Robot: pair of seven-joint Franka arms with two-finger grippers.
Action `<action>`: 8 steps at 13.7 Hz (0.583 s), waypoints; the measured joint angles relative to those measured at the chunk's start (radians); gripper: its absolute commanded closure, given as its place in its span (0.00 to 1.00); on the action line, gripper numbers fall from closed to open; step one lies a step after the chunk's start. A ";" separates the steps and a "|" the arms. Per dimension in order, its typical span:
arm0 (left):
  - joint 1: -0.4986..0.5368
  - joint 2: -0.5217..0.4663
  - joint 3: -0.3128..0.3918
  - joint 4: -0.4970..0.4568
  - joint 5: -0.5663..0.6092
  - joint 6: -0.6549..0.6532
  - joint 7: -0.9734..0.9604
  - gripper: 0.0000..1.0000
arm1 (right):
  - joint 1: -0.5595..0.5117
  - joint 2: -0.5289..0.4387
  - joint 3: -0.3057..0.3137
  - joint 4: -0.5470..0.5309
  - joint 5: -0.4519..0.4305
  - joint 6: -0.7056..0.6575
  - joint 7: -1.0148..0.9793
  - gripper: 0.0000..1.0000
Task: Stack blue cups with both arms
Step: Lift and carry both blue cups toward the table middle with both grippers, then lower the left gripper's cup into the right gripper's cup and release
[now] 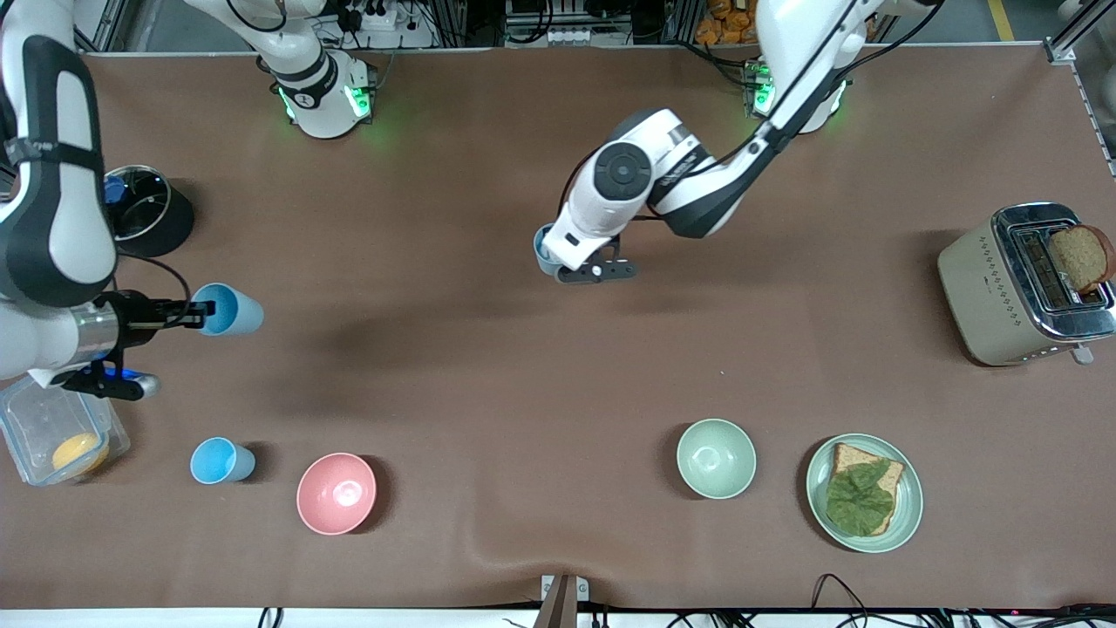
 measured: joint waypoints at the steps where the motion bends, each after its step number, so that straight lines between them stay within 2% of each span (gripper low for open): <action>1: -0.013 0.021 0.000 0.000 0.035 0.009 -0.032 1.00 | 0.035 -0.014 0.003 0.003 0.012 -0.007 0.064 1.00; 5: -0.069 0.103 0.005 0.018 0.104 0.072 -0.118 1.00 | 0.165 -0.043 0.020 0.003 0.134 -0.012 0.326 1.00; 6: -0.084 0.115 0.013 0.026 0.123 0.078 -0.129 0.67 | 0.192 -0.048 0.021 0.003 0.156 -0.012 0.365 1.00; 7: -0.096 0.122 0.022 0.032 0.134 0.080 -0.135 0.22 | 0.217 -0.053 0.021 0.003 0.167 -0.012 0.398 1.00; 8: -0.102 0.124 0.031 0.034 0.138 0.080 -0.135 0.00 | 0.241 -0.057 0.021 0.002 0.174 -0.012 0.431 1.00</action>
